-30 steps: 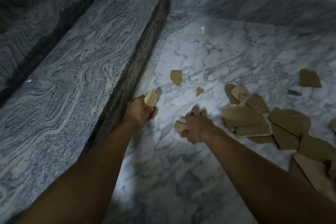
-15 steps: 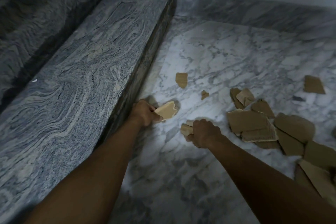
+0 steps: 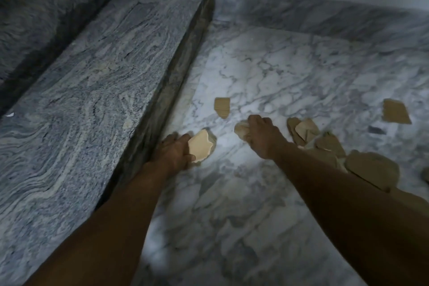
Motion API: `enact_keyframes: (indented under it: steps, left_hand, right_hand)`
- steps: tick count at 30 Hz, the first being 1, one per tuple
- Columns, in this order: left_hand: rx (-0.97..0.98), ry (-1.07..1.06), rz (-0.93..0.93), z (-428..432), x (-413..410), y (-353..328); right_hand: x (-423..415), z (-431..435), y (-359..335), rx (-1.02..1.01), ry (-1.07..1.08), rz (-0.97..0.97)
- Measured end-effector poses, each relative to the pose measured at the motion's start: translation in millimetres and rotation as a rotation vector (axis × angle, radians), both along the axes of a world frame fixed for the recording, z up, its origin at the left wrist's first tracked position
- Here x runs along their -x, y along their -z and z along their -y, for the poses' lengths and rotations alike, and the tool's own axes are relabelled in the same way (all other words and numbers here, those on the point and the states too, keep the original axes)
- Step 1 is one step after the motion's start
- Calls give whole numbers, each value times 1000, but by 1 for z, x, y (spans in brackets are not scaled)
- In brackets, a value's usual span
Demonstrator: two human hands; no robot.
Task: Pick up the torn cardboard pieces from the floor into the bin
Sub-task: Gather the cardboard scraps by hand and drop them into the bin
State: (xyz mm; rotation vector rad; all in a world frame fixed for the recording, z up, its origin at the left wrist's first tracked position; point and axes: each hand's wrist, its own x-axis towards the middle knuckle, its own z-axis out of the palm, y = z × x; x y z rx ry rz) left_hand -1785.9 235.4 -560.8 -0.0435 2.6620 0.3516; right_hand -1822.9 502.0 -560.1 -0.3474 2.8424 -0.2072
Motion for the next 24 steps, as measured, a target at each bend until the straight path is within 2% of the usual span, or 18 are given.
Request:
enact_keyframes:
  steps: [2,4,8,10,12,16,19,24]
  left_hand:
    - [-3,19,1,-5,0,-5]
    - [33,19,-1,-15,-1,-12]
    - [164,8,135,-49,1,-37]
    - [111,-47,234,-67,11,-52]
    - [19,-103,215,-89,27,-69]
    - [-67,-133,173,-126,77,-86]
    - [43,-152,118,-134,117,-64]
    - [99,-61,119,-142,130,-22]
  right_hand:
    - [-3,1,11,-3,-7,-91]
    - [-3,3,16,50,17,-73]
    - [-7,-2,11,224,59,145]
    - [-11,-23,-9,318,59,241]
    - [-4,-54,-38,385,100,298]
    - [38,-120,-75,350,258,336]
    - [64,-150,-67,357,322,279]
    - [52,-156,-35,169,368,383]
